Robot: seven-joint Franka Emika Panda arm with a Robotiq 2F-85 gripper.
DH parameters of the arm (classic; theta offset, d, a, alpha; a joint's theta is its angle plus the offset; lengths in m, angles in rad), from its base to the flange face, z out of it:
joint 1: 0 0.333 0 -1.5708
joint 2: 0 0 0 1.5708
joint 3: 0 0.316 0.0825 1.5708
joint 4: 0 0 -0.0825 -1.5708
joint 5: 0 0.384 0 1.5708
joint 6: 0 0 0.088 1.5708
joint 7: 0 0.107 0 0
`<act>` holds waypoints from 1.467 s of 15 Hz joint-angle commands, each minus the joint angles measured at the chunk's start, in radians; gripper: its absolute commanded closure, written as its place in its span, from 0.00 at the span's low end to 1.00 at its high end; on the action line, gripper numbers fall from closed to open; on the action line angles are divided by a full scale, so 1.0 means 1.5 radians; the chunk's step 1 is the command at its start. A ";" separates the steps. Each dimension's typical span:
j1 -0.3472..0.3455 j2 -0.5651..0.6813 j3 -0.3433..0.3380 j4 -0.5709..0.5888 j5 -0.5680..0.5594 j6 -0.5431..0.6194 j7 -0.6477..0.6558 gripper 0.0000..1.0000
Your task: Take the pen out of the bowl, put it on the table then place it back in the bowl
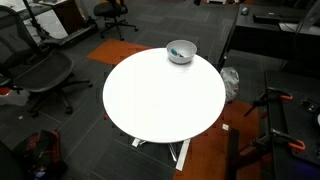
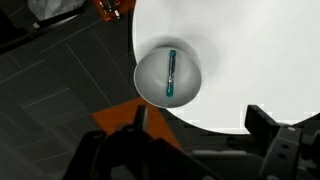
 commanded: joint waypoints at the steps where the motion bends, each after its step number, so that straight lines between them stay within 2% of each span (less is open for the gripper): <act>1: -0.006 0.073 -0.018 0.036 -0.045 0.037 0.070 0.00; 3: -0.002 0.106 -0.034 0.045 -0.047 0.053 0.085 0.00; 8: 0.000 0.178 -0.068 0.066 -0.004 0.087 0.056 0.00; 15: -0.002 0.255 -0.084 0.081 0.084 0.122 0.010 0.00; 16: 0.010 0.235 -0.092 0.065 0.066 0.108 0.025 0.00; 22: 0.010 0.256 -0.095 0.076 0.075 0.118 0.024 0.00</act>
